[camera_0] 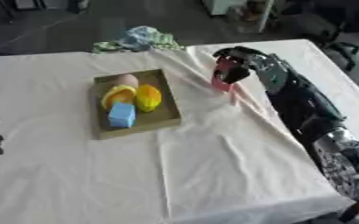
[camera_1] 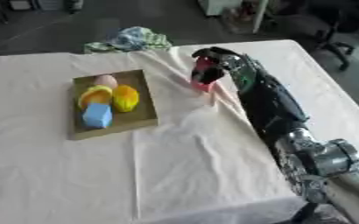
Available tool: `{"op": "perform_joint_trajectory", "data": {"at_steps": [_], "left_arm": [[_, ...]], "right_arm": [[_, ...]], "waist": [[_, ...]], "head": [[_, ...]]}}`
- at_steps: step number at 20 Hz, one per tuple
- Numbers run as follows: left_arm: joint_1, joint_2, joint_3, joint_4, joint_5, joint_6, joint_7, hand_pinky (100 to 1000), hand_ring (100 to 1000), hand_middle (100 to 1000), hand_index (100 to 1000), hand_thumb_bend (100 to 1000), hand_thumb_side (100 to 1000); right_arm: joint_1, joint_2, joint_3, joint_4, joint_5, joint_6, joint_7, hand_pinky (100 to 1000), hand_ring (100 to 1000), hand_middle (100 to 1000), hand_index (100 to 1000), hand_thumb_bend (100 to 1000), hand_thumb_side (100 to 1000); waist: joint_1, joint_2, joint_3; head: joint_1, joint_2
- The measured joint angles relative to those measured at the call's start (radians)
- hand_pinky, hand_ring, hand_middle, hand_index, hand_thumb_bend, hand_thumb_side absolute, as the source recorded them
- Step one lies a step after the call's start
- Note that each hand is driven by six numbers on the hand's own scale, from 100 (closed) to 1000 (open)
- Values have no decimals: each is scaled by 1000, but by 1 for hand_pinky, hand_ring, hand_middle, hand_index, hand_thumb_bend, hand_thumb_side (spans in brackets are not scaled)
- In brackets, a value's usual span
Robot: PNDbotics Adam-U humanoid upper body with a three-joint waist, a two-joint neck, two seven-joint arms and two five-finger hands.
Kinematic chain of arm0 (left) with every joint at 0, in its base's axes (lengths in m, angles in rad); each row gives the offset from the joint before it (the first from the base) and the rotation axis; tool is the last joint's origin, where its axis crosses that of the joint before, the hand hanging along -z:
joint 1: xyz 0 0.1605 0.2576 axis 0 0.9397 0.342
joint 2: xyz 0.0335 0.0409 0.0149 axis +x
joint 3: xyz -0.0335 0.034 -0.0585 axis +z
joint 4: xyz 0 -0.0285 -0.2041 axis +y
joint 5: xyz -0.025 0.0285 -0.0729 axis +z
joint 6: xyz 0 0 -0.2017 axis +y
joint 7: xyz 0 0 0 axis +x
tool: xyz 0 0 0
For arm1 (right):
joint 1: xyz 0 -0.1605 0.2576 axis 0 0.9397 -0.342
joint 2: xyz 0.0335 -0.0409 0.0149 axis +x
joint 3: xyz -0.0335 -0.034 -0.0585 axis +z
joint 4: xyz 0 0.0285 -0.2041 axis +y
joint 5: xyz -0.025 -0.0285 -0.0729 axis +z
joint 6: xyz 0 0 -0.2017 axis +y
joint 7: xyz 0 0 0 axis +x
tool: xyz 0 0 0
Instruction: Pick up objects on the table and place them in the box.
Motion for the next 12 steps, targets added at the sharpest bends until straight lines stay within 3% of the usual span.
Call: {"op": "perform_joint_trajectory", "data": {"at_steps": [12], "left_arm": [[-1,-8,-1,0,1,0,-8,740,552,580,804,100,936]], "right_arm": [[-32,161,97,-79,-4,-100,126,666,633,849,967,100,100]], "waist": [[0,0,25]], "head": [[-32,0]]}}
